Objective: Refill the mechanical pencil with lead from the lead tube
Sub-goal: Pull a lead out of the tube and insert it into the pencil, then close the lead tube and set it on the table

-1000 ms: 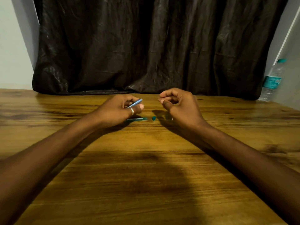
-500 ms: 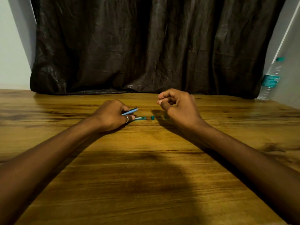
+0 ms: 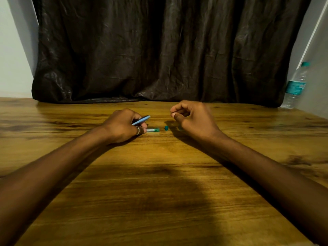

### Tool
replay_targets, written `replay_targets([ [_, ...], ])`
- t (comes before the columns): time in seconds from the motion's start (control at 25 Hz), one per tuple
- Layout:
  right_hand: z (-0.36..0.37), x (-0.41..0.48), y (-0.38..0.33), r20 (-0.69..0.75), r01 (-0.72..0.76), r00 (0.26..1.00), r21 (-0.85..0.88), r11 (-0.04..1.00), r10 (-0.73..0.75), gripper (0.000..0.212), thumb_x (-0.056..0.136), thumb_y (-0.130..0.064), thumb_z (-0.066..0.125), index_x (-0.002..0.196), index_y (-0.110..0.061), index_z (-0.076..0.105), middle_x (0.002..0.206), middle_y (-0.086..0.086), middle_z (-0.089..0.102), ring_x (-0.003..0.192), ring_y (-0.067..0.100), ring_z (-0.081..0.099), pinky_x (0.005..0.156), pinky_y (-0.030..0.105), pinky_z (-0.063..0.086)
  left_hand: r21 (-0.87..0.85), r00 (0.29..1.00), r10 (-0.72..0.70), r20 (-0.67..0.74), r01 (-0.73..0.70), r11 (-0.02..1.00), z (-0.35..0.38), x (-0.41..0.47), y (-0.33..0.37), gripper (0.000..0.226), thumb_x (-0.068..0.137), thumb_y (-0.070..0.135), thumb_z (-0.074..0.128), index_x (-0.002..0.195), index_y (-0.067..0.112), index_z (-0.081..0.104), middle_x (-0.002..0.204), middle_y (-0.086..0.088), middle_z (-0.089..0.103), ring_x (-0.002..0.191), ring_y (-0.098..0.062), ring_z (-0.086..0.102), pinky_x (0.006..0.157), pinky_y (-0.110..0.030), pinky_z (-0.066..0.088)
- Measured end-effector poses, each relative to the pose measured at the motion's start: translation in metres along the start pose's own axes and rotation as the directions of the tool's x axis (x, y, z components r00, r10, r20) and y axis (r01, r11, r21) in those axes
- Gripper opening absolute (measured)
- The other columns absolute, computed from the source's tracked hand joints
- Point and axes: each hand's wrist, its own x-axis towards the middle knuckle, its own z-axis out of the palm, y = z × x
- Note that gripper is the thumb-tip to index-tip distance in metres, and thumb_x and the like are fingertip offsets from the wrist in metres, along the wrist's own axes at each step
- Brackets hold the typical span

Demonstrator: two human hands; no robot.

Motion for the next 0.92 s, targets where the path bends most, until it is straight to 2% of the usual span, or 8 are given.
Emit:
replay_targets([
  [0.12, -0.002, -0.004, -0.004, 0.101, 0.045, 0.994, -0.147, 0.988, -0.030, 0.016, 0.090, -0.020, 0.070, 0.104, -0.026, 0.077, 0.097, -0.010, 0.077, 0.091, 0.004, 0.067, 0.082, 0.032, 0.056, -0.042, 0.999, -0.022, -0.034, 0.020, 0.999, -0.002, 0.003, -0.002, 0.007, 0.088, 0.028, 0.076, 0.086, 0.033, 0.071, 0.084, 0.013, 0.069, 0.078, -0.001, 0.062, 0.058, -0.020, 0.040],
  [0.32, 0.002, -0.007, -0.009, 0.230, 0.146, 0.969, -0.243, 0.959, -0.089, 0.026, 0.091, -0.020, 0.069, 0.116, -0.024, 0.075, 0.118, -0.004, 0.075, 0.114, 0.019, 0.062, 0.100, 0.035, 0.048, -0.242, 0.995, -0.083, -0.060, 0.066, 0.968, -0.005, 0.008, -0.004, 0.011, 0.089, 0.023, 0.075, 0.084, 0.031, 0.071, 0.089, 0.006, 0.072, 0.085, -0.011, 0.066, 0.069, -0.027, 0.045],
  [0.48, 0.006, -0.008, -0.011, 0.302, 0.197, 0.948, -0.321, 0.926, -0.097, 0.025, 0.093, -0.024, 0.067, 0.116, -0.030, 0.075, 0.116, -0.009, 0.076, 0.113, 0.020, 0.059, 0.099, 0.040, 0.047, -0.282, 0.993, -0.101, -0.064, 0.079, 0.956, -0.004, 0.006, -0.002, 0.008, 0.089, 0.023, 0.076, 0.086, 0.030, 0.073, 0.088, 0.005, 0.073, 0.082, -0.011, 0.066, 0.065, -0.026, 0.045],
  [0.6, 0.007, -0.007, -0.012, 0.319, 0.244, 0.940, -0.371, 0.896, -0.124, 0.021, 0.093, -0.024, 0.066, 0.110, -0.031, 0.076, 0.107, -0.010, 0.077, 0.107, 0.018, 0.061, 0.095, 0.041, 0.048, -0.290, 0.992, -0.104, -0.073, 0.078, 0.954, -0.006, 0.004, 0.001, 0.009, 0.089, 0.022, 0.075, 0.086, 0.031, 0.073, 0.089, 0.006, 0.073, 0.084, -0.010, 0.066, 0.065, -0.024, 0.044],
  [0.68, 0.006, -0.005, -0.012, 0.246, 0.126, 0.967, -0.252, 0.959, -0.062, 0.015, 0.091, -0.022, 0.068, 0.101, -0.028, 0.077, 0.095, -0.010, 0.077, 0.096, 0.010, 0.065, 0.087, 0.036, 0.052, -0.311, 0.992, -0.107, -0.060, 0.084, 0.947, -0.006, 0.003, 0.005, 0.009, 0.090, 0.022, 0.074, 0.088, 0.031, 0.073, 0.093, 0.006, 0.073, 0.088, -0.009, 0.066, 0.066, -0.022, 0.044],
  [0.76, 0.006, -0.003, -0.013, 0.166, -0.110, 0.980, 0.002, 0.994, 0.109, 0.012, 0.091, -0.016, 0.070, 0.096, -0.025, 0.077, 0.085, -0.008, 0.076, 0.083, 0.004, 0.068, 0.077, 0.029, 0.053, -0.362, 0.992, -0.114, -0.054, 0.087, 0.928, -0.006, 0.002, 0.007, 0.008, 0.090, 0.021, 0.074, 0.091, 0.029, 0.074, 0.093, 0.005, 0.072, 0.088, -0.009, 0.065, 0.066, -0.022, 0.043],
  [0.84, 0.007, -0.003, -0.017, 0.144, -0.298, 0.953, 0.273, 0.915, 0.268, 0.014, 0.091, -0.008, 0.069, 0.096, -0.019, 0.076, 0.087, 0.007, 0.077, 0.081, 0.015, 0.070, 0.076, 0.034, 0.053, -0.412, 0.991, -0.125, -0.036, 0.099, 0.906, -0.005, 0.000, 0.009, 0.007, 0.089, 0.021, 0.074, 0.092, 0.028, 0.076, 0.093, 0.004, 0.073, 0.087, -0.009, 0.066, 0.066, -0.022, 0.043],
  [0.92, 0.006, -0.002, -0.021, 0.151, -0.370, 0.929, 0.430, 0.824, 0.338, 0.015, 0.092, -0.003, 0.068, 0.097, -0.015, 0.075, 0.094, 0.016, 0.077, 0.087, 0.024, 0.071, 0.080, 0.039, 0.056, -0.420, 0.993, -0.121, -0.004, 0.109, 0.901, -0.005, -0.001, 0.011, 0.007, 0.089, 0.021, 0.075, 0.092, 0.027, 0.077, 0.094, 0.003, 0.073, 0.087, -0.009, 0.065, 0.065, -0.022, 0.043],
])
